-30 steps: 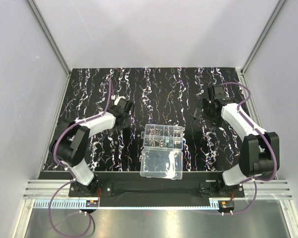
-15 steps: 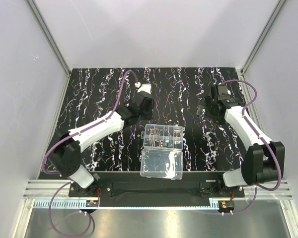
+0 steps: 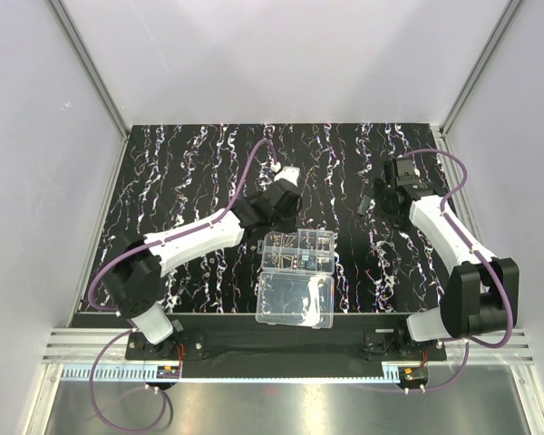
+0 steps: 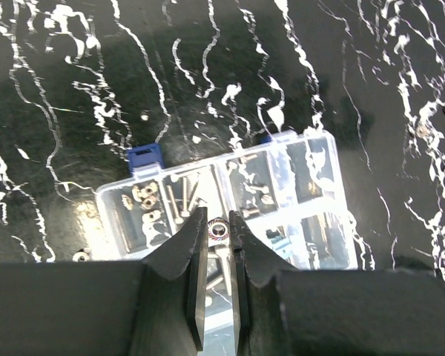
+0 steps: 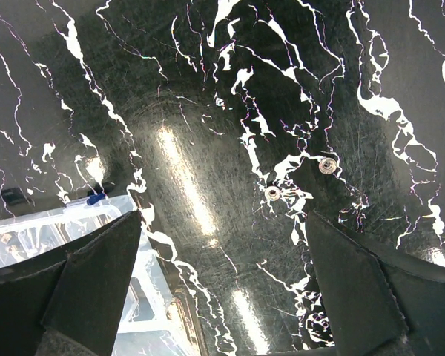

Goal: Sort the screws and nuts into containers

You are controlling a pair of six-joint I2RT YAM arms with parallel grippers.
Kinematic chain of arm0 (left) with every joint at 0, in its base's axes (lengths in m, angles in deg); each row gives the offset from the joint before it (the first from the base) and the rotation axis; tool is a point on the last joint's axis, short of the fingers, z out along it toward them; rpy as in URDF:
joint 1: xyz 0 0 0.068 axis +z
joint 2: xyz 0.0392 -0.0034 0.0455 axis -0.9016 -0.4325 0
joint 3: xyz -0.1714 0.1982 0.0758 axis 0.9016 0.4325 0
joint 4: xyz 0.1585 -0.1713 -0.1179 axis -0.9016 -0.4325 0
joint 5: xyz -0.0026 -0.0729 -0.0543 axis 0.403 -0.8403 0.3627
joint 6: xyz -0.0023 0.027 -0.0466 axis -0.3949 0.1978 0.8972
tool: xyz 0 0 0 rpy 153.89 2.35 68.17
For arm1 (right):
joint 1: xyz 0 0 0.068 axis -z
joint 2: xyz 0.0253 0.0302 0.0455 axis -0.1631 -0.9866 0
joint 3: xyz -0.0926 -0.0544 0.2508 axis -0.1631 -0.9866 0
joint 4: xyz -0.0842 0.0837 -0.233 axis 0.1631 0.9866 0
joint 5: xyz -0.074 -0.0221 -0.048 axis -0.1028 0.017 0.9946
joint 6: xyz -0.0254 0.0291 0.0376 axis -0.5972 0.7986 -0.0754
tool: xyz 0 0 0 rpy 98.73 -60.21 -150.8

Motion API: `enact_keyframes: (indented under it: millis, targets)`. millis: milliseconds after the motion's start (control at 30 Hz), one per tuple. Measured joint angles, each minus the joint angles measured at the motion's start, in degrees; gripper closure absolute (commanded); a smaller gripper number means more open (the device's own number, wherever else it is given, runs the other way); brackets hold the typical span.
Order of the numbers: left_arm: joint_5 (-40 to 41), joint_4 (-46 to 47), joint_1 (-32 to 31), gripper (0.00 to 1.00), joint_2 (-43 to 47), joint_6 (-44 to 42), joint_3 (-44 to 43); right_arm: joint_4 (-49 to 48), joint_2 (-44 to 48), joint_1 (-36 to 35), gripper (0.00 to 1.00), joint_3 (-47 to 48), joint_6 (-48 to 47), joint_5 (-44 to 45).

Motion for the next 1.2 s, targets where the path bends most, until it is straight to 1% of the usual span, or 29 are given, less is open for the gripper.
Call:
enact_keyframes:
  millis: [300,567,800,1200]
  targets:
    - [-0.9,0.0,-1.6,0.92,-1.1,-0.9,-0.2,0.0,0.0,0.0,0.00,-0.1,0.0,0.0]
    - [-2.7,0.1,-4.9,0.92,-8.9,-3.3,-6.2,-0.1,0.0,0.0,0.00,-0.6,0.0,0.2]
    - [-4.2,0.3,-6.1,0.92,-15.0,-5.0,-13.1,0.0,0.2,0.0,0.00,-1.3,0.0,0.3]
    - [-5.5,0.2,-7.7,0.91,-20.9,-6.3,-13.9,0.0,0.3,0.0,0.00,-1.4,0.0,0.7]
